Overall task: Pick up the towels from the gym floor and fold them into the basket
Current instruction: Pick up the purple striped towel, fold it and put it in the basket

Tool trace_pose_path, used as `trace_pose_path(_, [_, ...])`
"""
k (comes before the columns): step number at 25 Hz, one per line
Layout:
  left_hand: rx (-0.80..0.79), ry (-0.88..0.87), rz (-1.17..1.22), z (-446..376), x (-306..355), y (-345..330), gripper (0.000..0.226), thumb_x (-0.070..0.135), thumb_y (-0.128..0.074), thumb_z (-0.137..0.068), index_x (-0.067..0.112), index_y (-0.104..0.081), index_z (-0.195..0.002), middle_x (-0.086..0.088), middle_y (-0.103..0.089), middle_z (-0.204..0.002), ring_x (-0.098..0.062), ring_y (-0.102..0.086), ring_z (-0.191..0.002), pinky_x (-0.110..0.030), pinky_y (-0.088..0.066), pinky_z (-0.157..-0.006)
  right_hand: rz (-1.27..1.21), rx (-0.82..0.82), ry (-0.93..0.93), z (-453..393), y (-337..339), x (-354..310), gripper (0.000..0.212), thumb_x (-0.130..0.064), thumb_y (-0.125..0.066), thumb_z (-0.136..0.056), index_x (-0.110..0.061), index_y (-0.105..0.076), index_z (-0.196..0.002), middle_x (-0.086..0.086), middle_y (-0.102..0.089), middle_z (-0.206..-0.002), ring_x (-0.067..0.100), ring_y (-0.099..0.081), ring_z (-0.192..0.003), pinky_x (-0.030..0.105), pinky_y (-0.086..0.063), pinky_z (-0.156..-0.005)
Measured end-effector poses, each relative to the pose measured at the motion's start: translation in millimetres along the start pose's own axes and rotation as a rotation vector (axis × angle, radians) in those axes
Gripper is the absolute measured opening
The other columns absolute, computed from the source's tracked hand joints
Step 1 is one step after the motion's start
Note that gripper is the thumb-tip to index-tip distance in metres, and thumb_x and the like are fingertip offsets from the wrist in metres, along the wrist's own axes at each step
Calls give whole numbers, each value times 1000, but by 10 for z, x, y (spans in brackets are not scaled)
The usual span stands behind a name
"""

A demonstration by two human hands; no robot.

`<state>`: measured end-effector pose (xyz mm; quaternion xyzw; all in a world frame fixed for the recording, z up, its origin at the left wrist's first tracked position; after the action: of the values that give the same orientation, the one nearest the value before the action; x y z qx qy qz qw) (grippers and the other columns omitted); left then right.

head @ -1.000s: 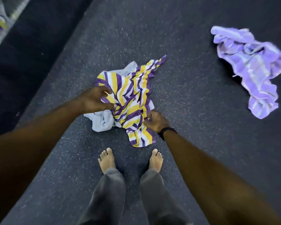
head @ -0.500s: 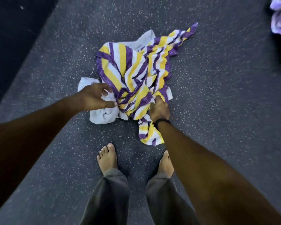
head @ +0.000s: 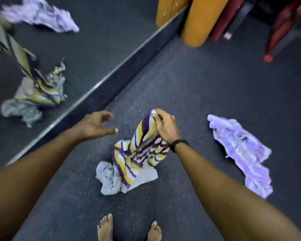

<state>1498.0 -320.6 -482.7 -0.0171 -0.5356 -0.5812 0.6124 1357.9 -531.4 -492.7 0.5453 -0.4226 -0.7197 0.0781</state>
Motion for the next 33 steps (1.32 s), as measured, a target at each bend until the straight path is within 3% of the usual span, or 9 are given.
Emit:
trace_pose_path(6, [264,-159,0,932,1418,1813,56,26,-81,-73,8,-58,-122,-7,-61,-114,-16,-57,-108,-26,-41,-97,93,-12,346,-370,1762,-2374,33,-28,-51,-94,-24,-39,-64,-6,-36,-56,13,-38,-62,35,-36,-59])
trace_pose_path(10, [425,-208,-45,1857,2112,2895,57,36,-80,-73,14,-58,-120,3,-57,-107,-11,-55,-102,-22,-40,-90,158,8,537,-301,2673,-3785,31,-32,-50,-94,-17,-46,-67,6,-45,-61,25,-40,-64,33,-34,-59])
trace_pose_path(13, [546,-245,-68,2497,2394,3466,81,65,-71,-47,19,-60,-113,1,-63,-104,-14,-61,-96,-28,-47,-91,134,30,662,-200,3194,-4599,30,-36,-50,-93,-12,-58,-78,8,-59,-70,9,-46,-67,35,-44,-67])
trace_pose_path(16, [685,-247,-78,3207,2518,3794,67,51,-82,-59,19,-60,-113,-3,-66,-108,-15,-62,-98,-34,-49,-96,82,-30,813,60,3476,-5320,20,-26,-56,-94,-13,-68,-86,2,-71,-83,0,-55,-78,27,-48,-77])
trace_pose_path(18, [791,-227,-86,3713,2526,3863,59,43,-83,-66,16,-61,-113,-2,-66,-103,-15,-62,-94,-34,-50,-94,70,-108,909,303,3468,-5707,17,-25,-57,-94,-15,-70,-90,2,-73,-89,1,-58,-82,30,-49,-83])
trace_pose_path(21, [885,-155,-120,4450,2465,3782,70,53,-81,-59,15,-61,-114,0,-64,-102,-18,-62,-101,-35,-49,-95,91,-209,1061,730,3241,-6091,18,-26,-56,-95,-16,-68,-86,-3,-70,-84,4,-57,-80,37,-50,-82])
trace_pose_path(23, [945,-85,-121,4983,2336,3640,57,37,-82,-70,12,-60,-116,-3,-62,-105,-19,-61,-106,-33,-49,-95,114,-278,1160,1121,3030,-6319,21,-27,-56,-96,-12,-69,-90,-1,-70,-87,11,-61,-83,38,-49,-81])
trace_pose_path(28, [1138,201,-104,6530,1808,3065,52,37,-80,-73,18,-59,-117,1,-62,-108,-12,-60,-101,-25,-48,-90,104,-463,1449,2360,2429,-6943,25,-25,-58,-95,-5,-65,-81,-6,-56,-66,-1,-48,-63,15,-38,-61])
trace_pose_path(33, [1247,502,-48,8198,1283,2367,53,41,-79,-73,22,-58,-118,5,-60,-108,-11,-58,-104,-25,-45,-94,99,-650,1675,3664,1712,-7491,23,-28,-59,-93,-10,-69,-84,2,-68,-81,11,-57,-75,27,-44,-70])
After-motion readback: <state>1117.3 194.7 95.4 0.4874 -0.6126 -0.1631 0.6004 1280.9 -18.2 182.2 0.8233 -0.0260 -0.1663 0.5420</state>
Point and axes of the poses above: each hand's wrist, its own z-axis away from the middle knuckle, its own y-axis out of the back of the hand, x = y × z, the point moved 3 cm from there along -z, towards the middle knuckle
